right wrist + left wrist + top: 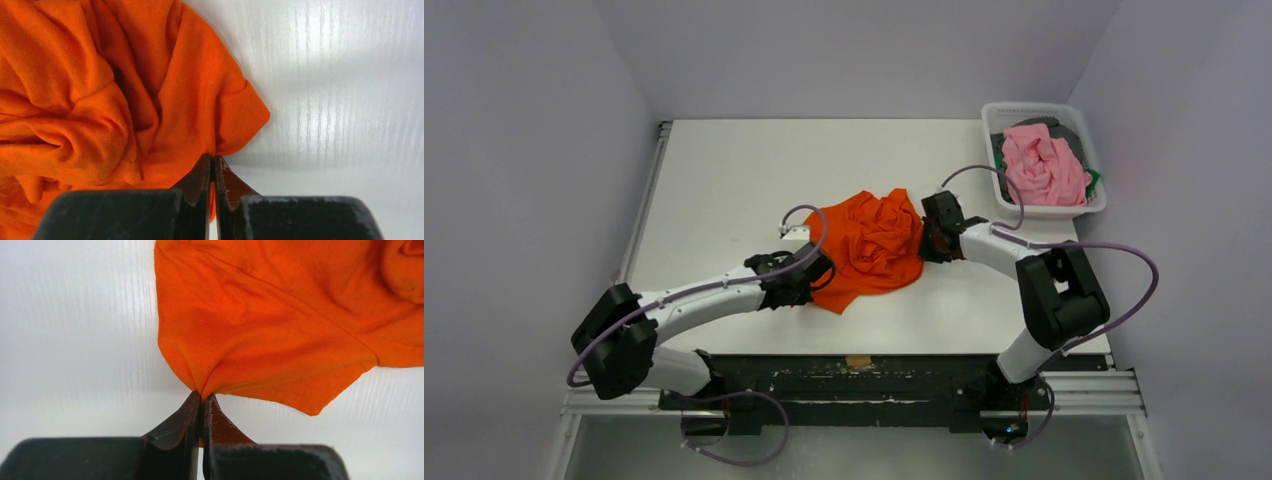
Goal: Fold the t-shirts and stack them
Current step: Flatten out the tshirt
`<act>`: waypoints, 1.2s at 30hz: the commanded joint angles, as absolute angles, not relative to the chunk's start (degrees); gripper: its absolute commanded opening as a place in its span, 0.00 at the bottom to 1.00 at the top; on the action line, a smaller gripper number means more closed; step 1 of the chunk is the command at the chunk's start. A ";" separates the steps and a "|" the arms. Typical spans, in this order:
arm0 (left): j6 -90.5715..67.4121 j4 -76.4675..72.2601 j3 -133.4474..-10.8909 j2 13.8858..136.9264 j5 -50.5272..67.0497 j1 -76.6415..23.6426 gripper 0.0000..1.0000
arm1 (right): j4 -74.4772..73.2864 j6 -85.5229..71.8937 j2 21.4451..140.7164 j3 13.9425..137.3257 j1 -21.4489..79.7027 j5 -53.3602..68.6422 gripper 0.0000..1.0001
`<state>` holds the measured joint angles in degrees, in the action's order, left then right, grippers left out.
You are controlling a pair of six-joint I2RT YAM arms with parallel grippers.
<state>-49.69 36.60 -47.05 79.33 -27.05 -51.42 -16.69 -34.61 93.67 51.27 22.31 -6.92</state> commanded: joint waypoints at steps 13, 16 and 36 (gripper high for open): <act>-25.12 29.67 -66.92 44.66 -32.51 -48.20 0.00 | -20.01 -23.92 56.06 63.38 26.67 -5.76 0.00; -18.73 30.56 -77.28 44.28 -29.70 -48.32 0.00 | -22.70 -21.25 53.98 72.49 28.17 -3.67 0.00; -7.57 38.06 -116.73 79.34 -32.39 -27.60 0.00 | -35.12 -16.71 86.48 112.44 18.85 -0.78 0.00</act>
